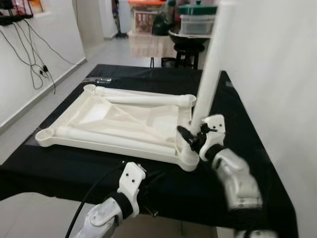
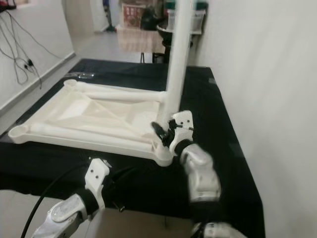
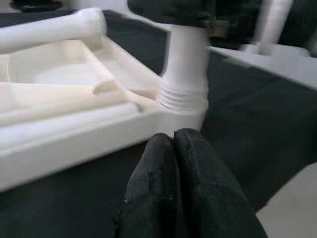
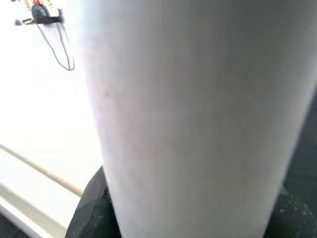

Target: Building children table

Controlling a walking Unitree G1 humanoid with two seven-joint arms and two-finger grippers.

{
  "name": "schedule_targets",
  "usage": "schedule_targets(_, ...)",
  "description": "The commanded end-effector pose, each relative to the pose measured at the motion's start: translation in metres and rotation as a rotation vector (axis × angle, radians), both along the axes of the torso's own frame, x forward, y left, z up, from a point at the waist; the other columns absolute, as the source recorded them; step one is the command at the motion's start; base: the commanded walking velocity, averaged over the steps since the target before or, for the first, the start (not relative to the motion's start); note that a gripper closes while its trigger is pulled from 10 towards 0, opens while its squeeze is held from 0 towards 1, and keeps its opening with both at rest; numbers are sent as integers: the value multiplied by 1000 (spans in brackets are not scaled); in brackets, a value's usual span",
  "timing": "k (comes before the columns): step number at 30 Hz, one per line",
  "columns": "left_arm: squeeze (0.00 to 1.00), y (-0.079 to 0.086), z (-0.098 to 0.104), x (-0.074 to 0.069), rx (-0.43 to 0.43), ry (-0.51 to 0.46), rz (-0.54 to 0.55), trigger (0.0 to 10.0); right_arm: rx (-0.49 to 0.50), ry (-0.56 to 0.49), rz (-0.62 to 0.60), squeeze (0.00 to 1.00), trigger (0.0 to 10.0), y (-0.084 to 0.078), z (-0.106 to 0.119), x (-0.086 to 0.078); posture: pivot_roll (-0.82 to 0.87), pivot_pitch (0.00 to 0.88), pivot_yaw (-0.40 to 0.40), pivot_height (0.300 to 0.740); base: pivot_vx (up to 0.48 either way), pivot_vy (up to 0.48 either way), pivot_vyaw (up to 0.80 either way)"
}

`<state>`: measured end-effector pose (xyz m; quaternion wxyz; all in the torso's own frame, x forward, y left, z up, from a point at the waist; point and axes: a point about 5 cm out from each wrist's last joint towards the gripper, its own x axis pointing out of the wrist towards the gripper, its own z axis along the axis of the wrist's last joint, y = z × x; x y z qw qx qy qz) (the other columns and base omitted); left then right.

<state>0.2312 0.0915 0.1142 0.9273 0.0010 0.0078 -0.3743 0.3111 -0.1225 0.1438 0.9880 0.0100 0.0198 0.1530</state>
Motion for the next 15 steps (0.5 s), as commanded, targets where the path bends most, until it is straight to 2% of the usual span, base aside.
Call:
schedule_targets(1,0,-1,2,0,7,-15,-5,10000,0,133,36,0,0,0,-23,5,-36,3,-24,740,0,0,0)
schedule_targets(6,0,-1,3,1,7,-13,-11,10000,10,121,47,0,0,1,-15,11,-27,4,-34,740,0,0,0)
schedule_targets(7,0,-1,3,1,7,-16,-5,10000,6,127,44,0,3059,2,-14,13,-25,5,-34,740,0,0,0)
schedule_targets(8,0,-2,3,2,7,-19,1,10000,13,130,45,0,10000,3,-13,16,-23,3,-37,740,0,0,0)
schedule_targets(10,0,-2,3,2,7,-22,7,10000,36,122,82,0,10000,4,-11,18,-23,2,-37,740,0,0,0)
schedule_targets(11,0,-3,3,3,6,-23,10,10000,49,115,169,1000,10000,6,-6,18,-26,0,-36,740,0,0,0)
schedule_targets(12,0,-3,3,3,6,-23,10,10000,49,115,169,1000,10000,6,-6,18,-26,0,-36,740,0,0,0)
schedule_targets(14,0,-4,3,4,3,-18,5,10000,33,65,402,1000,10000,9,6,21,-26,0,-33,740,0,0,0)
schedule_targets(15,0,-4,3,4,3,-18,5,10000,33,65,402,1000,10000,9,6,21,-26,0,-33,740,0,0,0)
